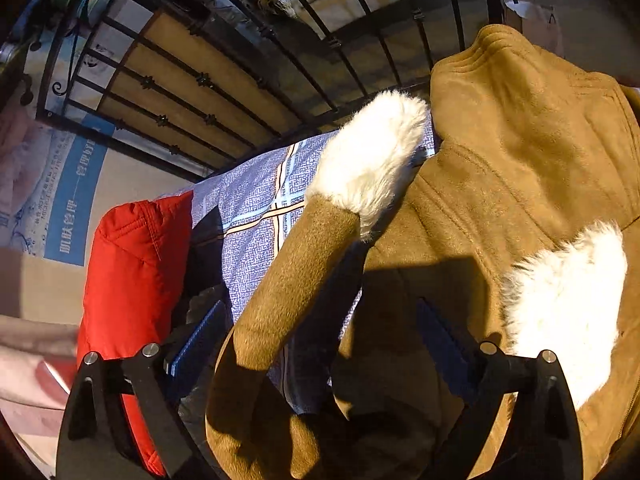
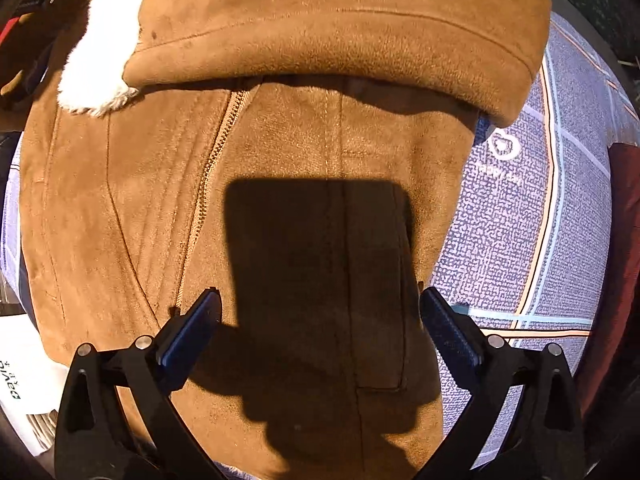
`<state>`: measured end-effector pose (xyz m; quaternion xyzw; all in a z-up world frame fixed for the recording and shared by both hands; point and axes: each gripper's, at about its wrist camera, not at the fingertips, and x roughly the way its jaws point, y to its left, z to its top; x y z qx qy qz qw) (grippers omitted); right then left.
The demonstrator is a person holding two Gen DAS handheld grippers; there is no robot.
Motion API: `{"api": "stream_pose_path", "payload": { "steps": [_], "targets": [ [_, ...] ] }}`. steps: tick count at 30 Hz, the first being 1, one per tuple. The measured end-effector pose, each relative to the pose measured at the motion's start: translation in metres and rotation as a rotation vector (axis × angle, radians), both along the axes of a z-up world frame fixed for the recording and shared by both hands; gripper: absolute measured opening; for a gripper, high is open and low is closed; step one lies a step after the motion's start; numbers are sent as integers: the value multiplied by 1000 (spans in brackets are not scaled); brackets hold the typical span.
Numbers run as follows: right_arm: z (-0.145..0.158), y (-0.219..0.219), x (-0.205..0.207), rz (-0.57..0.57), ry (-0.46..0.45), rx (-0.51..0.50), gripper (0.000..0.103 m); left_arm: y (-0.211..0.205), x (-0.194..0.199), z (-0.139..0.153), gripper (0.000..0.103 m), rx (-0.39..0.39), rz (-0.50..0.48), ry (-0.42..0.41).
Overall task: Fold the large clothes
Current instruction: 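Grasp the other fur-cuffed sleeve with the left gripper, then fold the held sleeve across the jacket front with the left gripper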
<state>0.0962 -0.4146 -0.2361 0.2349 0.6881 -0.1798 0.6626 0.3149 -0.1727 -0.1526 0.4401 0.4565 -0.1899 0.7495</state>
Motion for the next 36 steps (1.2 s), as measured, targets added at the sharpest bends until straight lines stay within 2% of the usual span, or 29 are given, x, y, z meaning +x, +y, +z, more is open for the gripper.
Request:
{"api": "stream_pose_path", "payload": {
  "steps": [3,4,5,7,8,9,12,16,18,24,27,29,32,34,36],
  "targets": [
    [-7,-5,2,-6,9,28,98,-5,7,-2,93,-1,17,35],
    [-7,-8,1,-11,8,39,98,-7,8,-5,87,5,22,40],
    [-8,-9,1,-14,8,48,98,-8,10,-8,81,14,26,46],
    [-8,-11,0,-16,8,56,98,-5,17,-14,49,37,42,58],
    [-8,-14,-1,-17,8,56,98,-2,20,-16,36,41,53,60],
    [-7,-15,0,-18,7,54,98,3,24,-16,28,24,65,84],
    [-6,-15,-3,-23,2,42,98,19,32,-2,21,-65,102,101],
    [-7,-14,-9,-28,1,34,98,43,34,29,16,-213,175,99],
    [-6,-10,-11,-29,5,36,98,52,28,52,15,-296,177,89],
    [-21,2,-2,-32,25,41,98,44,-27,120,15,-525,71,87],
    [-24,2,3,-35,36,41,98,23,-64,130,15,-594,-2,110],
    [-25,3,5,-46,34,38,98,2,-91,121,15,-586,-62,136],
    [-18,0,3,-60,16,24,98,-29,-131,90,15,-544,-119,229],
    [-9,-4,0,-81,-1,20,98,-48,-163,64,15,-479,-193,248],
    [-5,-9,-4,-118,-12,22,98,-63,-188,33,15,-380,-244,252]
  ]
}}
